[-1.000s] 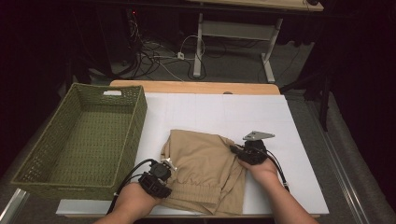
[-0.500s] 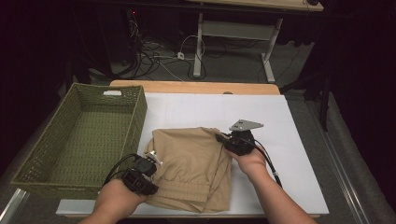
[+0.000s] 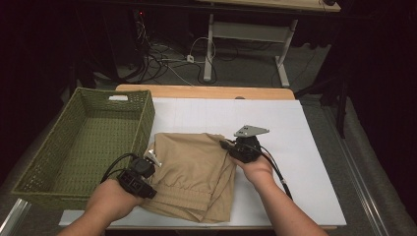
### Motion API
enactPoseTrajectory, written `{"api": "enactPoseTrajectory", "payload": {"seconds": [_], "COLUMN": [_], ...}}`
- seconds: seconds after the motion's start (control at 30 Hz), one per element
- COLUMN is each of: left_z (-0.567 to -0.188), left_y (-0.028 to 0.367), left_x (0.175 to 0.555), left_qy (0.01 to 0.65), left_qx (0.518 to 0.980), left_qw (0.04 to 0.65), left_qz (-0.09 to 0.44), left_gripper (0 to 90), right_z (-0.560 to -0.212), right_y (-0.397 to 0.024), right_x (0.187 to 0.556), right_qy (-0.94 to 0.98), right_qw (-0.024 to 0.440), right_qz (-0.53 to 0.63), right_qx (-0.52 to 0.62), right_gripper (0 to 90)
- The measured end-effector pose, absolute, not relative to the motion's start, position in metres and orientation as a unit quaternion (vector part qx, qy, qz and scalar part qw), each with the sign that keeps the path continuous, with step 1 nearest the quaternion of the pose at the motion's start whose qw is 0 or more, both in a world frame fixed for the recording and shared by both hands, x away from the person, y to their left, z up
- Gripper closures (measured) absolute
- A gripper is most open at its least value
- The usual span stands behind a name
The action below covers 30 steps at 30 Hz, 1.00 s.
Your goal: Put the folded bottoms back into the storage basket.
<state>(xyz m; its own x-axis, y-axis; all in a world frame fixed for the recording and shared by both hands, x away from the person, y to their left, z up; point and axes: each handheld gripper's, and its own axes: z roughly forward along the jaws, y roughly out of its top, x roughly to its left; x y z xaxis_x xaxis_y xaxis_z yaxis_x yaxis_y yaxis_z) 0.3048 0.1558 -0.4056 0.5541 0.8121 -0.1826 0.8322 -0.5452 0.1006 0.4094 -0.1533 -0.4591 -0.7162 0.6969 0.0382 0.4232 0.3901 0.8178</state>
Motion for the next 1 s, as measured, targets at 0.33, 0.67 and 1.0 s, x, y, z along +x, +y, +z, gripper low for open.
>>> {"api": "enactPoseTrajectory", "payload": {"seconds": [0.33, 0.67, 1.0], "left_z": [-0.395, -0.381, -0.365], "left_y": [0.156, 0.154, 0.159], "left_x": [0.316, 0.321, 0.327], "left_qy": [0.458, 0.447, 0.442], "left_qx": [0.883, 0.889, 0.893], "left_qw": [0.076, 0.068, 0.060], "left_qz": [-0.062, -0.071, -0.062], "left_gripper": [77.5, 77.4, 77.5], "right_z": [-0.449, -0.431, -0.416], "right_y": [-0.157, -0.158, -0.155], "right_x": [0.407, 0.405, 0.404], "right_qy": [0.815, 0.810, 0.806], "right_qw": [0.165, 0.161, 0.169], "right_qz": [0.436, 0.442, 0.449], "right_qx": [0.344, 0.349, 0.347], "right_gripper": [85.9, 85.8, 85.8]}}
